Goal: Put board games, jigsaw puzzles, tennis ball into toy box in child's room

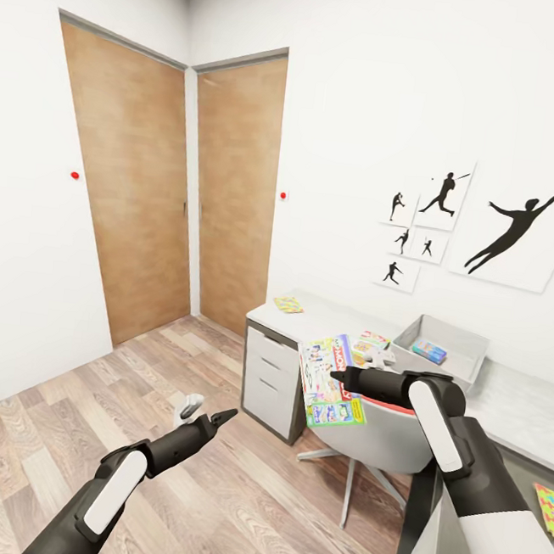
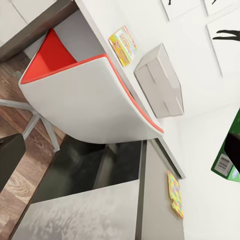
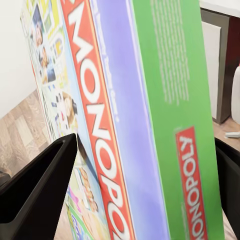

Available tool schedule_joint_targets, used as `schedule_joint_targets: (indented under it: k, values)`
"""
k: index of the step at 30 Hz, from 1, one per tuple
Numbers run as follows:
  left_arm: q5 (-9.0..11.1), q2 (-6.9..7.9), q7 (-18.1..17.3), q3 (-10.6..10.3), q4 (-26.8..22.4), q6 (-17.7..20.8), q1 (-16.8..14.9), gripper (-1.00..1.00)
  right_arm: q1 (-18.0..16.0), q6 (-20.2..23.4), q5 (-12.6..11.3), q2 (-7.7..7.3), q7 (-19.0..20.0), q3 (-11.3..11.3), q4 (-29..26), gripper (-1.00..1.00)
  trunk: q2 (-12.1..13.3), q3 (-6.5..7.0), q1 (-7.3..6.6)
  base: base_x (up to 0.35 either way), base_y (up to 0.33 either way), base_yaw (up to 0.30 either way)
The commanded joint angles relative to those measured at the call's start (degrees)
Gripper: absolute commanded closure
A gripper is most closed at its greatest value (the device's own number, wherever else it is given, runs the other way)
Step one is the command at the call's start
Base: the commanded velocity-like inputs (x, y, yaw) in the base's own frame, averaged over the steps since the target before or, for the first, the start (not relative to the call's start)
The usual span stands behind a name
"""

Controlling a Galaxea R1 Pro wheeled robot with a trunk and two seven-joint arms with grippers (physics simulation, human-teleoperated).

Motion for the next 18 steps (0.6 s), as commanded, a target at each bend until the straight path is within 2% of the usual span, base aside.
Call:
schedule_joint_targets:
  k: [1, 9, 18]
  values:
    - [0.4, -0.02, 0.0, 0.0, 0.0, 0.4, 0.0, -1.0, 0.0, 0.2, 0.6, -0.06, 0.6, 0.0, 0.0, 1.0, -0.1, -0.07, 0.03, 0.004, 0.003, 0.035]
    - [0.3, -0.02, 0.0, 0.0, 0.0, 0.3, 0.0, -1.0, 0.0, 0.2, 0.6, -0.1, 0.6, -0.1, 0.0, 1.0, -0.1, -0.07, 0.03, 0.053, 0.002, 0.017]
    - [0.2, -0.02, 0.0, 0.0, 0.0, 0.2, 0.0, -1.0, 0.0, 0.2, 0.6, -0.12, 0.6, -0.1, 0.0, 1.0, -0.1, -0.07, 0.03, 0.248, 0.0, 0.003]
